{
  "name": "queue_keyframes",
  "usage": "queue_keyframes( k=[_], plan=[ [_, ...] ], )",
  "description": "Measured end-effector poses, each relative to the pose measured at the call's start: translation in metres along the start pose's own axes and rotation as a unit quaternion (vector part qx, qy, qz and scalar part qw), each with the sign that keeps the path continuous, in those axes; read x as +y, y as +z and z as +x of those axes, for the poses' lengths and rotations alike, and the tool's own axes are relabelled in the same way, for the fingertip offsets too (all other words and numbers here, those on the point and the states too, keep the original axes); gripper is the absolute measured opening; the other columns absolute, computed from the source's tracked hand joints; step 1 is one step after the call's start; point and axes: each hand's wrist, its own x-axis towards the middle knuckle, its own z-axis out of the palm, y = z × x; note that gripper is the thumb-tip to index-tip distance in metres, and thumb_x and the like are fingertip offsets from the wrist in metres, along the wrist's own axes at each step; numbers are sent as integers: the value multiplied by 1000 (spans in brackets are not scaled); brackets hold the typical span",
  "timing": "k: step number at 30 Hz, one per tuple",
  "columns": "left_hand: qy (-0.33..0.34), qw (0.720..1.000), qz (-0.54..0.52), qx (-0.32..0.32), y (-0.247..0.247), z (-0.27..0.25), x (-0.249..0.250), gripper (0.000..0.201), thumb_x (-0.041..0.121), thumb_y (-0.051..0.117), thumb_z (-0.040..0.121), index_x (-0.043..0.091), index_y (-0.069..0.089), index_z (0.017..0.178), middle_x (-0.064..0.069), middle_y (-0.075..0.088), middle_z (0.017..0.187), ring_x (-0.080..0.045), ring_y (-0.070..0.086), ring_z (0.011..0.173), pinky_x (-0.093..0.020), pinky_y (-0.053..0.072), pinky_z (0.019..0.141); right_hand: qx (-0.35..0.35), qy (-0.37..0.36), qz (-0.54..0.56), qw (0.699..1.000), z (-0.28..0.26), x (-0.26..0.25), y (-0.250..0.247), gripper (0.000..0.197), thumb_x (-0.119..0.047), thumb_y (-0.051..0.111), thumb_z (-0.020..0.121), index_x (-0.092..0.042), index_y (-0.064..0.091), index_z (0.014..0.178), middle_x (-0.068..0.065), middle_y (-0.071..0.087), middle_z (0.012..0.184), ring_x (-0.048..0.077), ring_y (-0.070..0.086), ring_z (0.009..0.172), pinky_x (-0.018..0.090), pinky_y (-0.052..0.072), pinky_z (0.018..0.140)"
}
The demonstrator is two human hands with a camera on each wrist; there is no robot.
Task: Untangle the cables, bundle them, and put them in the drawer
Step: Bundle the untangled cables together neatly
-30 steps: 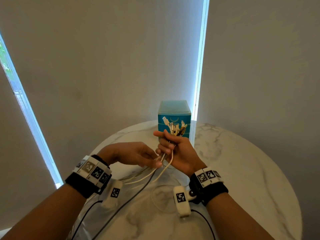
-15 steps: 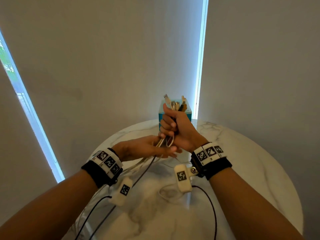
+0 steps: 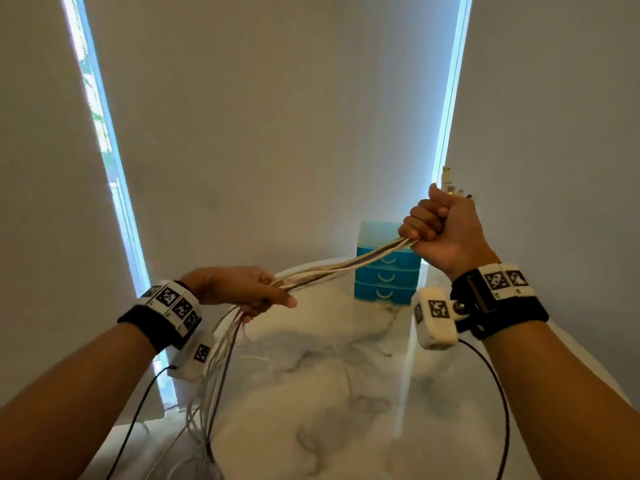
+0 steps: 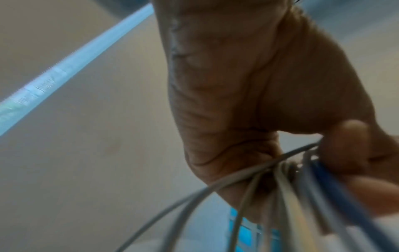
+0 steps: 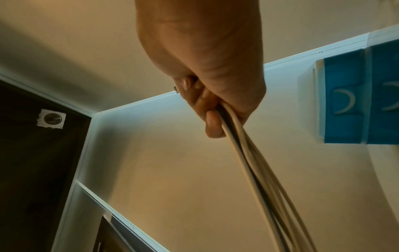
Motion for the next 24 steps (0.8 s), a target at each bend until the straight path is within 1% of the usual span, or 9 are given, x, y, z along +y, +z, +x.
queue_keyframes(
  k=[5,8,10,13,15,18,20,22,24],
  plan=[
    [-30,984,106,141,-56,-33,-3,31,39,85,89,14,73,76,-1,53,59,-16,48,52,-27,43,54,37,-16,4,999,10,20,9,55,-31,49,109,-23,31,58,-3,22,47,14,20,43,27,32,48],
    [-30,938,208,274,-90,-48,21,27,42,85,88,19,77,77,2,59,60,-15,52,55,-28,40,56,22,-27,-4,999,12,30,32,57,-30,51,109,-22,32,56,-3,21,48,14,20,44,27,35,48],
    [-12,862,312,400,-113,-57,41,30,44,79,90,21,71,72,1,65,65,-20,57,63,-30,39,60,-2,-46,-10,999,12,30,50,58,-31,52,110,-22,32,56,-3,21,49,14,20,46,29,37,51],
    [90,677,472,557,-139,-72,66,36,45,64,101,23,53,75,-3,62,68,-30,54,63,-34,40,62,-39,-86,-9,996,11,23,75,58,-36,54,110,-21,32,59,-3,20,51,15,21,50,29,41,55],
    [150,631,521,555,-156,-79,66,30,39,63,105,25,49,82,-1,58,71,-30,52,61,-35,40,61,-42,-113,-3,993,10,10,83,57,-40,52,111,-22,34,59,-3,21,52,16,23,50,29,44,57],
    [123,642,550,519,-180,-83,28,20,26,71,100,15,56,95,-8,64,85,-34,61,71,-44,44,73,-15,-141,-1,990,7,-10,73,57,-45,52,110,-23,35,61,-3,22,54,16,24,52,29,44,59],
    [32,650,563,510,-185,-82,-13,21,27,76,97,12,62,103,-14,65,99,-38,66,92,-53,48,84,1,-130,-14,991,5,-9,59,57,-47,53,110,-23,35,62,-3,22,55,16,25,53,30,45,61],
    [-126,714,542,426,-174,-77,-54,34,48,67,101,19,64,119,-11,64,122,-37,57,120,-53,45,100,18,-96,-47,994,4,8,42,57,-48,55,109,-22,36,62,-3,23,56,15,27,52,30,45,60],
    [-271,777,487,293,-151,-66,-88,65,75,66,90,30,57,137,-6,57,140,-33,49,134,-47,40,110,38,-66,-82,994,5,32,24,58,-47,58,108,-22,36,60,-3,24,54,14,28,49,30,45,59]
  ],
)
